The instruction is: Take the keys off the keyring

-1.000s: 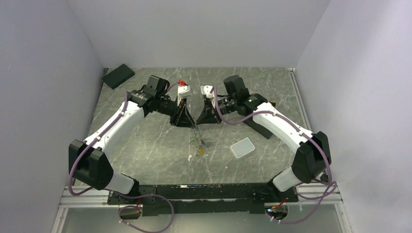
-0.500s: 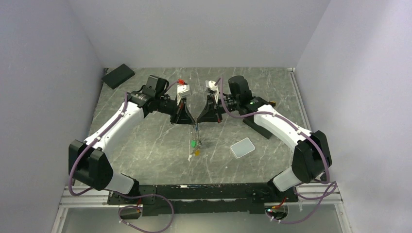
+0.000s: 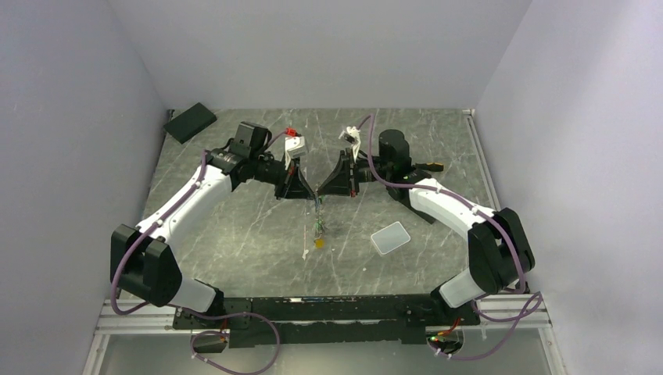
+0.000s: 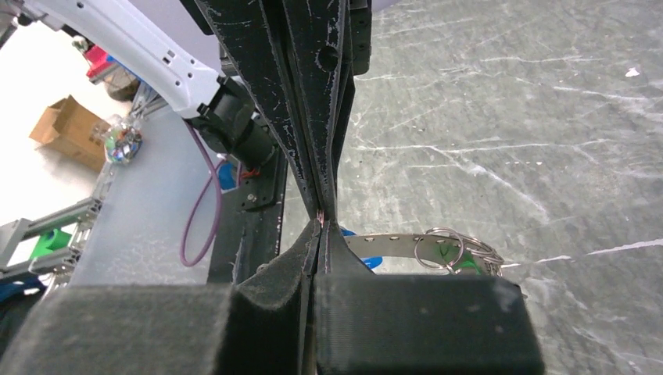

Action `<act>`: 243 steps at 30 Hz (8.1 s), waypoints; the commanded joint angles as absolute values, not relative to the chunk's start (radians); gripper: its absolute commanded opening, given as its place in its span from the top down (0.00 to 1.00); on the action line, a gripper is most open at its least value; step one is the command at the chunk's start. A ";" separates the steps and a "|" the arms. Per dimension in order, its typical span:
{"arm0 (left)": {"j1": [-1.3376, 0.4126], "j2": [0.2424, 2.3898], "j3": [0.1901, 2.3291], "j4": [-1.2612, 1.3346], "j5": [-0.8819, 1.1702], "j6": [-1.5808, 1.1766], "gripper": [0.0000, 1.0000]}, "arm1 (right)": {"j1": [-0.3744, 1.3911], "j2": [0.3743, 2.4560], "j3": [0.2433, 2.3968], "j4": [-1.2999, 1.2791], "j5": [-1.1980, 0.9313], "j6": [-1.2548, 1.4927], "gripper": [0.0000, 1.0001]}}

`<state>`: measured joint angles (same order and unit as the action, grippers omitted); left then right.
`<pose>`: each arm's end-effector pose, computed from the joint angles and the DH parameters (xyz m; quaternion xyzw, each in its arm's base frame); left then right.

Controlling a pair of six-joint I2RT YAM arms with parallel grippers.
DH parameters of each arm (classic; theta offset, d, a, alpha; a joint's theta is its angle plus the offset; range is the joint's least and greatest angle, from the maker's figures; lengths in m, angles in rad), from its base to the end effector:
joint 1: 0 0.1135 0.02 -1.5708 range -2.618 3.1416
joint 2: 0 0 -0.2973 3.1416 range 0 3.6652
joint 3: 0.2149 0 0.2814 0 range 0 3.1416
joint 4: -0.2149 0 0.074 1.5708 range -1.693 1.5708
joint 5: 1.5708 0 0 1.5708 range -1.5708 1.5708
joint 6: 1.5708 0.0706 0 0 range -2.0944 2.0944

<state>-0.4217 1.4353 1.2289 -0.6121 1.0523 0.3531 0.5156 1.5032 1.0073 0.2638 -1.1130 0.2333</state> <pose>0.2812 -0.1934 0.3309 0.4747 0.6750 -0.4777 0.3015 0.2930 0.2388 0.3079 -0.4182 0.6132 0.5782 0.3388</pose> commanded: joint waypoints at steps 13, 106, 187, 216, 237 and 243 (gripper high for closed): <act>-0.474 1.414 1.183 -0.597 1.099 0.346 0.87 | 0.485 1.459 0.908 0.801 -1.040 0.587 1.00; -0.463 1.422 1.318 -0.749 1.058 0.329 1.00 | 0.682 1.505 1.446 -0.794 -0.839 -0.743 0.58; -0.412 1.337 1.256 -0.644 1.124 0.365 0.97 | 0.525 1.438 1.115 0.303 -1.022 0.379 1.00; -0.445 1.356 1.271 -0.615 1.117 0.303 0.81 | 0.485 1.481 1.032 0.584 -0.939 0.671 1.00; -0.308 1.328 1.199 -0.307 1.230 -0.052 0.78 | 0.478 1.459 0.971 0.752 -1.005 0.720 1.00; -0.308 1.339 1.175 -0.224 1.234 -0.121 0.76 | 0.490 1.467 0.967 0.785 -1.008 0.736 1.00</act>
<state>-0.3119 1.3361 1.1934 -0.3279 1.2110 -0.0223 0.4797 1.4925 0.9634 0.6598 -1.0012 0.7055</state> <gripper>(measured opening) 0.232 0.016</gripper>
